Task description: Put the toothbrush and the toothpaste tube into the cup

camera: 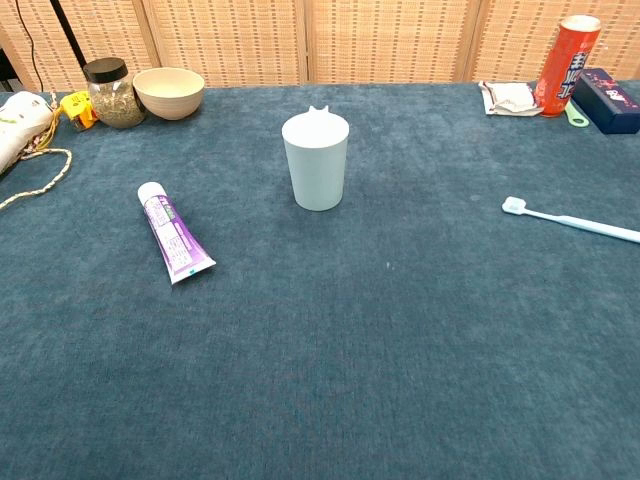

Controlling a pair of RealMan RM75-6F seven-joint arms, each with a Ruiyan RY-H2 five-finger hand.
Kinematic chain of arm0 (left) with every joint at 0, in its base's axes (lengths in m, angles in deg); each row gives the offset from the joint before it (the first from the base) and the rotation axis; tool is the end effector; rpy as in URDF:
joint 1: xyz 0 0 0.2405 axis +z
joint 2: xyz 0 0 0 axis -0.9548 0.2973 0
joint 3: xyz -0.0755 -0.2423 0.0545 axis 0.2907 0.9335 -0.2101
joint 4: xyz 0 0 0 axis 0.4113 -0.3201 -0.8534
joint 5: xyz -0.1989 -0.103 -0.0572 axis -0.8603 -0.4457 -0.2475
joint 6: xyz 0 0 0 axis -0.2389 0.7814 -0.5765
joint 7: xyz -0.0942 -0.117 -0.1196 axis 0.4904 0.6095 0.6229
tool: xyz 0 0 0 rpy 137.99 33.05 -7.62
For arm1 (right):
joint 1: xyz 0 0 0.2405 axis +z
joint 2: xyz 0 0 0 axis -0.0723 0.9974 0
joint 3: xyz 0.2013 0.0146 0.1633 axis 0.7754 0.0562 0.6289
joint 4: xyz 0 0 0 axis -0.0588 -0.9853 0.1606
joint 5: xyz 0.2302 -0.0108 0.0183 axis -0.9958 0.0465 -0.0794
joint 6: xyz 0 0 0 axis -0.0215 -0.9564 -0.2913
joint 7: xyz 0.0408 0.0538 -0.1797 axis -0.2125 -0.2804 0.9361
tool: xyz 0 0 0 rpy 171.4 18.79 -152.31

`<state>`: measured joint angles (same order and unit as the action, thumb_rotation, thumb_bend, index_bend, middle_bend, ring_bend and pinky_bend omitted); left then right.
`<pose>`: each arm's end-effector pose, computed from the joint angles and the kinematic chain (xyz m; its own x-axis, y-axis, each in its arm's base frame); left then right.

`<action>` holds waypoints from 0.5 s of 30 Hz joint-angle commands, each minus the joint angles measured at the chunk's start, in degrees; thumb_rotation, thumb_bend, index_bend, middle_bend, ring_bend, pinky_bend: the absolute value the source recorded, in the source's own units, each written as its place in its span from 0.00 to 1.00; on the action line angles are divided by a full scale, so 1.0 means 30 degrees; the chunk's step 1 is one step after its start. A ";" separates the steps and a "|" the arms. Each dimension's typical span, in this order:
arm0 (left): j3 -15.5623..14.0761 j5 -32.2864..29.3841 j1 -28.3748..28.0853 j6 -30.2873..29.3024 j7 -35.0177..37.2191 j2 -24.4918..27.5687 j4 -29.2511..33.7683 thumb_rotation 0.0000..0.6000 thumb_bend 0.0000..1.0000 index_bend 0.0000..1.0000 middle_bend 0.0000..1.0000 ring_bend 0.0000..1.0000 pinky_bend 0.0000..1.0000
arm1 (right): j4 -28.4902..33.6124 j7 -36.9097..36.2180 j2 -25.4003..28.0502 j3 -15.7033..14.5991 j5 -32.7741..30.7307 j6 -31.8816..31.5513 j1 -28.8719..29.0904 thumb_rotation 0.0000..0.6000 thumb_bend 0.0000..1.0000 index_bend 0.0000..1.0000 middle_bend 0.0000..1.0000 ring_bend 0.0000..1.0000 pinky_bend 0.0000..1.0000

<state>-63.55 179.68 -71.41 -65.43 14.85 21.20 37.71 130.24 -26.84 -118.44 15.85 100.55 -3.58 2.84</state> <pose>-0.3177 0.1714 0.1892 0.2781 -0.0320 0.9600 0.9506 -0.1341 -0.2799 -0.3295 -0.2428 0.1358 0.3659 0.0285 0.9302 -0.9212 0.1529 0.3577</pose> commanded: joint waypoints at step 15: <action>-0.0129 0.0491 0.0220 -0.0467 -0.0460 -0.0197 0.0017 1.00 0.23 0.00 0.00 0.00 0.00 | -0.0452 0.0413 -0.1074 0.1461 -0.0749 0.3346 0.2116 1.00 0.00 0.25 0.00 0.00 0.00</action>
<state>-63.93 181.13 -70.76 -66.83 13.52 20.65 37.74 129.43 -26.01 -120.62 18.98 99.53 4.84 7.69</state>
